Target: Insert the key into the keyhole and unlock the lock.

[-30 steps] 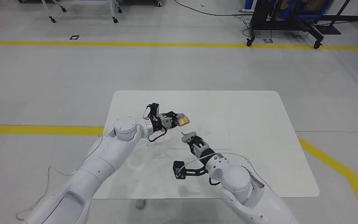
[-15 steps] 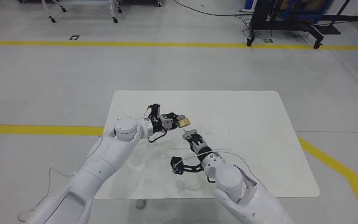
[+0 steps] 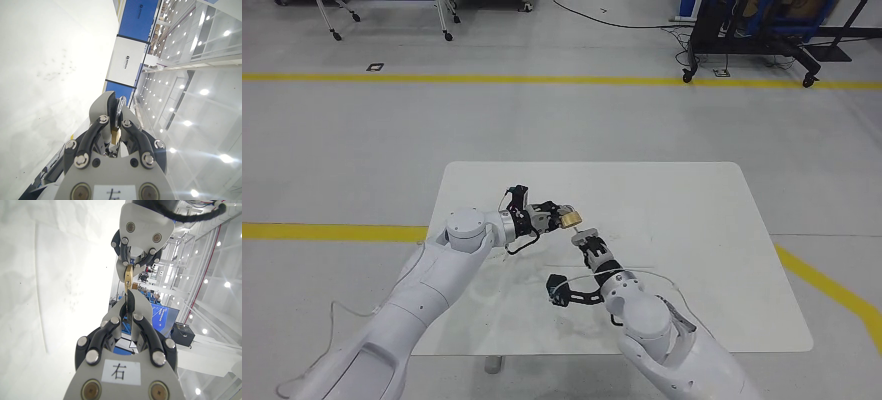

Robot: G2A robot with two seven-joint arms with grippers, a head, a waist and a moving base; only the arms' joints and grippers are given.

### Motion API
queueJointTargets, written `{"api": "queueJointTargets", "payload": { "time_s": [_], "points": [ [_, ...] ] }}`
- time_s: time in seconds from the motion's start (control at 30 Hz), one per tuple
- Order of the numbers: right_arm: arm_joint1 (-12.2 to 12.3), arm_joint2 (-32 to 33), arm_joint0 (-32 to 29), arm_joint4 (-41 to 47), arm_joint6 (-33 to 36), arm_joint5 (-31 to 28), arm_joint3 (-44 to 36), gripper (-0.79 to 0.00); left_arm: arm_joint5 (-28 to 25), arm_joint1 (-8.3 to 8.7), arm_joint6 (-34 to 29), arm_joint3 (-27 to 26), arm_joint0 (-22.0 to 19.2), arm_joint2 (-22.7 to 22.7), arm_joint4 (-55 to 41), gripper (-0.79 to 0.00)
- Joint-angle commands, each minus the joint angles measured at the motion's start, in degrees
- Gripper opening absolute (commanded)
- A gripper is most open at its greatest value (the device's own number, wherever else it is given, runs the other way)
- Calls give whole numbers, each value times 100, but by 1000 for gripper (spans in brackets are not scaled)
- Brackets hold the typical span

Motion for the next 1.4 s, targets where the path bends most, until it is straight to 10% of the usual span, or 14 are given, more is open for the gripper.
{"api": "queueJointTargets", "payload": {
  "time_s": [0.0, 1.37],
  "points": [
    [-19, -17, 26, -26, 23, -13, 20, -785, 7, -7, -18, 4, 6, -20, 27, -785],
    [-342, -1, 158, -265, 103, -255, 145, -785, -111, -129, -516, 102, 113, -419, 276, -785]
  ]
}}
